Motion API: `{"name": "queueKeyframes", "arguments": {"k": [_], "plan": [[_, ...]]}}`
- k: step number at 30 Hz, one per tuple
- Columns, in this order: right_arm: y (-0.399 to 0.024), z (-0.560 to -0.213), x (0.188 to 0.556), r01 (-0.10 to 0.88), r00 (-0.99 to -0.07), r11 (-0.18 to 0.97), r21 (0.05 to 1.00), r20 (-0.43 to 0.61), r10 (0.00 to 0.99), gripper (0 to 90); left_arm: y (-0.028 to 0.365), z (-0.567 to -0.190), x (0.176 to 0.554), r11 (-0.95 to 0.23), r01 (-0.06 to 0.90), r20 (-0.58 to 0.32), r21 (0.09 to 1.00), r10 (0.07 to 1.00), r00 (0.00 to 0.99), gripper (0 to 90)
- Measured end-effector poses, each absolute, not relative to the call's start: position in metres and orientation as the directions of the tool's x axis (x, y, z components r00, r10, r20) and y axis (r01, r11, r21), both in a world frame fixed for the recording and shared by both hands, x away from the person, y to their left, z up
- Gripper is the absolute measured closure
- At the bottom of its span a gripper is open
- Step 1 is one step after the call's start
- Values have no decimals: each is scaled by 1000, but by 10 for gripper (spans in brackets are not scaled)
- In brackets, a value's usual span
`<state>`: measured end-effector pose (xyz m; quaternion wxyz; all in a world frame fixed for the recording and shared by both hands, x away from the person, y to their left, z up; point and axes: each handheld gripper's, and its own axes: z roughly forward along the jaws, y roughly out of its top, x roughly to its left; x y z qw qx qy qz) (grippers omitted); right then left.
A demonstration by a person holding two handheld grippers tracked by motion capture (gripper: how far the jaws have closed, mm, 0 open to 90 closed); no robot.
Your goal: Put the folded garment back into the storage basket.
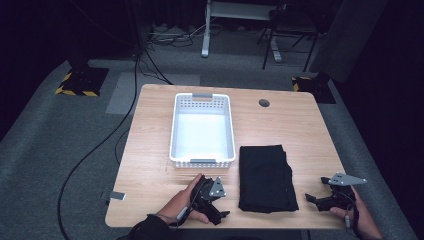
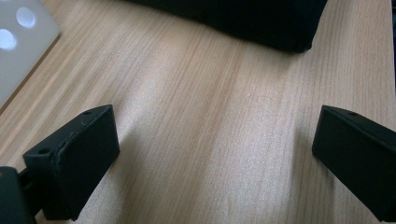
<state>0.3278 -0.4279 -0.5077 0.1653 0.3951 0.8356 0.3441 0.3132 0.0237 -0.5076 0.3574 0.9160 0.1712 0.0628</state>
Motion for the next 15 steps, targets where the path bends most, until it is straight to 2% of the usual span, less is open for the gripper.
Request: {"name": "queueKeyframes", "arguments": {"k": [15], "plan": [[-427, -508, 328, 549, -629, 448, 706, -4, 777, 5, 22, -508, 313, -679, 286, -9, 676, 380, 925, 4]]}}
